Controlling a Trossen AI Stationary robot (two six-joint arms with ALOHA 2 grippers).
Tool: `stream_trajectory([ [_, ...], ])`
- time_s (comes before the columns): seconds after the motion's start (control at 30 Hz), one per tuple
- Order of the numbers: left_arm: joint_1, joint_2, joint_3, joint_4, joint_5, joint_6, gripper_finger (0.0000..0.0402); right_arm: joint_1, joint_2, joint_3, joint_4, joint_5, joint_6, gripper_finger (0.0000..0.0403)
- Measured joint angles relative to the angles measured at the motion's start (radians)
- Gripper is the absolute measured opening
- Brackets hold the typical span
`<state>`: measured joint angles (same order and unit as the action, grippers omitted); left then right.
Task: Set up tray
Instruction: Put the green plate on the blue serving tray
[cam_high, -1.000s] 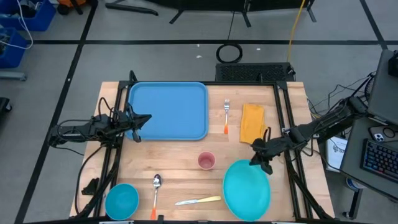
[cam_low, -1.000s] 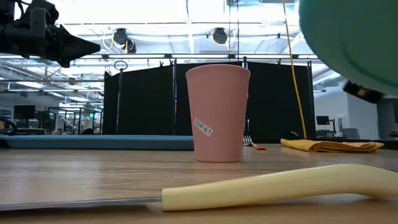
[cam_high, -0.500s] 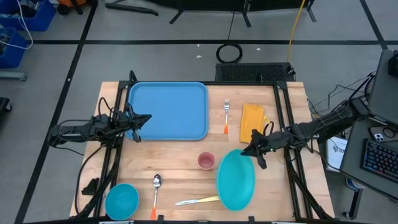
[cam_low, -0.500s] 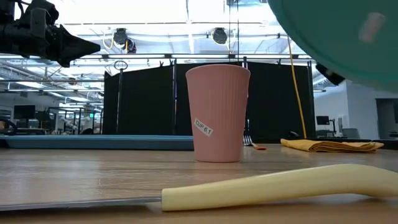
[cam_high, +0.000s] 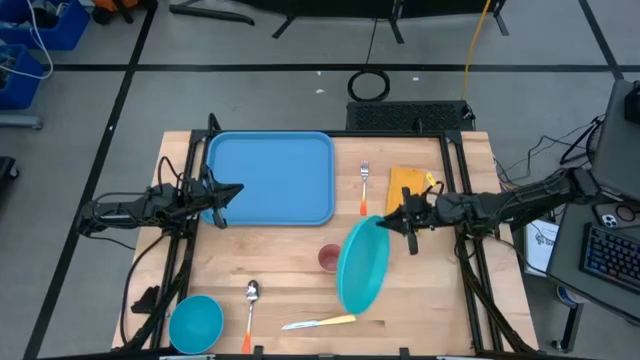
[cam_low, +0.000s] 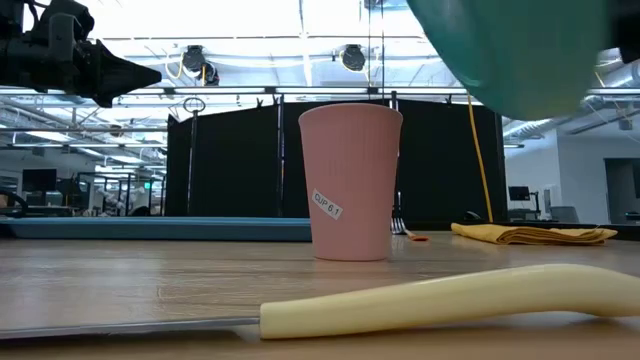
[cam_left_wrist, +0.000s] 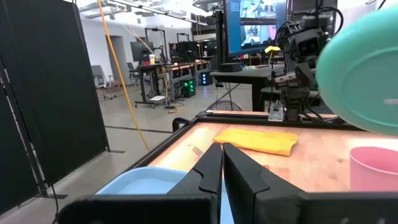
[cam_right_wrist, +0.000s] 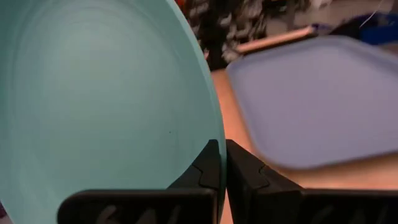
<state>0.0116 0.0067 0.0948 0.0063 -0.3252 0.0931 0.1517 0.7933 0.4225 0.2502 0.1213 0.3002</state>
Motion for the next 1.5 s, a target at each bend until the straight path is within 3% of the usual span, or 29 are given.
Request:
stream_trajectory([
  [0.47,0.0,0.0,0.0,0.054,0.0,0.013,0.0019,-0.186,0.097,0.046,0.153,-0.128,-0.062,0.0],
  [1.03,0.0,0.0,0.0,0.156,0.011,-0.033,0.0019,-0.353,0.46,0.418,0.025,-0.223,-0.103,0.0],
  [1.17,0.0,0.0,-0.001,0.155,0.051,-0.123,0.0019,-0.387,0.546,0.499,-0.023,-0.265,-0.085,0.0],
  [1.5,0.0,0.0,-0.001,0.283,0.142,-0.126,0.0019,-0.466,0.717,0.685,-0.107,-0.362,-0.077,0.0],
])
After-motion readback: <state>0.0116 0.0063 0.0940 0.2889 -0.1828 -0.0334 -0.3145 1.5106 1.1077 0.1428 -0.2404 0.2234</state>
